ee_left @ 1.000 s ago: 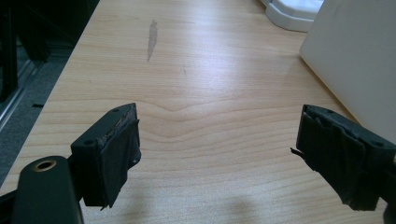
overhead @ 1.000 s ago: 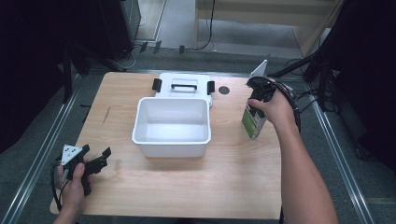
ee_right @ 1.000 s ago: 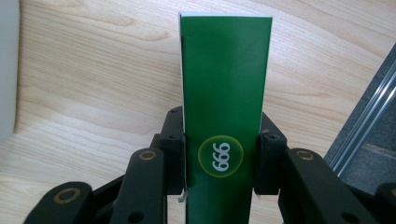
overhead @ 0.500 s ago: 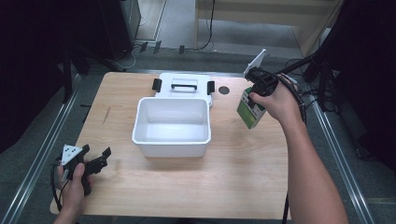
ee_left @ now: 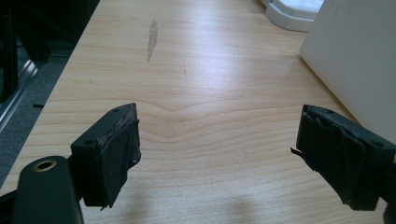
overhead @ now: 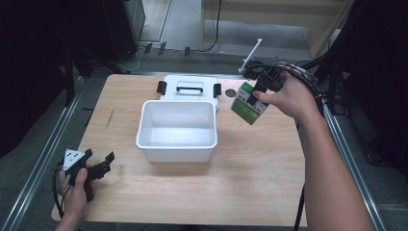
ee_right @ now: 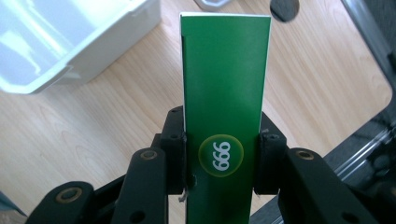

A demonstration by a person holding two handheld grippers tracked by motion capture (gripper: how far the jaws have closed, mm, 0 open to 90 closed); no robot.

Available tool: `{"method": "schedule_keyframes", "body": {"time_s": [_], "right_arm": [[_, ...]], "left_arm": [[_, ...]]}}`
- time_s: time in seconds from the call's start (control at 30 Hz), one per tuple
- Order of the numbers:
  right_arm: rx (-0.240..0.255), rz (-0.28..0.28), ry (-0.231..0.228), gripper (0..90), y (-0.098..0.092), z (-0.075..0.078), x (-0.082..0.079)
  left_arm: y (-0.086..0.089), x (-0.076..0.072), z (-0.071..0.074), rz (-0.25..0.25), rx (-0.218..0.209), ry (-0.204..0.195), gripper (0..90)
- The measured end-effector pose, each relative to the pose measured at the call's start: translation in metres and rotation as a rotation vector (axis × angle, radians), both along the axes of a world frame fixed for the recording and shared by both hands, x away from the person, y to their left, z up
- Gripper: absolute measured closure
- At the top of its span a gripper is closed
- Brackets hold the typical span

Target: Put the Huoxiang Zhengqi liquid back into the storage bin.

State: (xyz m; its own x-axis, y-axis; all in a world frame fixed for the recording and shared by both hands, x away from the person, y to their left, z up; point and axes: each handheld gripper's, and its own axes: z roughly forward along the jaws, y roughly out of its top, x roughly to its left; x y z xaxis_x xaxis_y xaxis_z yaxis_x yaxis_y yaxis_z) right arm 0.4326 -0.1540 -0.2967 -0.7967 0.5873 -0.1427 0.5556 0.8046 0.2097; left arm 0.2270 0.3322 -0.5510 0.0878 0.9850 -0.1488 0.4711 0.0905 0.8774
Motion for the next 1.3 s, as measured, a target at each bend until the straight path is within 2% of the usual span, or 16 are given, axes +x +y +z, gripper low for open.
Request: {"method": "schedule_keyframes", "body": {"time_s": [0.23, 0.37, 0.53, 0.77, 1.1, 1.17, 1.3], "right_arm": [[0.027, 0.117, -0.013, 64.8, 0.010, 0.017, -0.013], [0.000, 0.184, -0.024, 64.8, 0.023, 0.024, -0.021], [-0.006, 0.271, -0.041, 64.8, 0.037, 0.034, -0.031], [-0.023, 0.355, -0.065, 64.8, 0.059, 0.043, -0.043], [-0.046, 0.458, -0.045, 64.7, 0.089, 0.049, -0.055], [-0.041, 0.499, -0.038, 64.7, 0.094, 0.049, -0.056], [-0.033, 0.538, -0.028, 64.7, 0.102, 0.050, -0.060]], "left_arm": [[0.000, 0.000, 0.000, 0.000, 0.000, 0.000, 14.0], [0.000, 0.000, 0.000, 0.001, 0.000, -0.001, 14.0], [0.000, 0.000, 0.000, 0.002, -0.002, -0.001, 14.0], [0.000, 0.000, 0.000, -0.001, 0.000, 0.001, 14.0], [0.000, 0.000, 0.000, -0.003, -0.002, 0.001, 14.0], [0.000, 0.000, 0.000, -0.003, -0.002, 0.001, 14.0], [0.000, 0.000, 0.000, -0.004, -0.003, 0.002, 14.0]]}}
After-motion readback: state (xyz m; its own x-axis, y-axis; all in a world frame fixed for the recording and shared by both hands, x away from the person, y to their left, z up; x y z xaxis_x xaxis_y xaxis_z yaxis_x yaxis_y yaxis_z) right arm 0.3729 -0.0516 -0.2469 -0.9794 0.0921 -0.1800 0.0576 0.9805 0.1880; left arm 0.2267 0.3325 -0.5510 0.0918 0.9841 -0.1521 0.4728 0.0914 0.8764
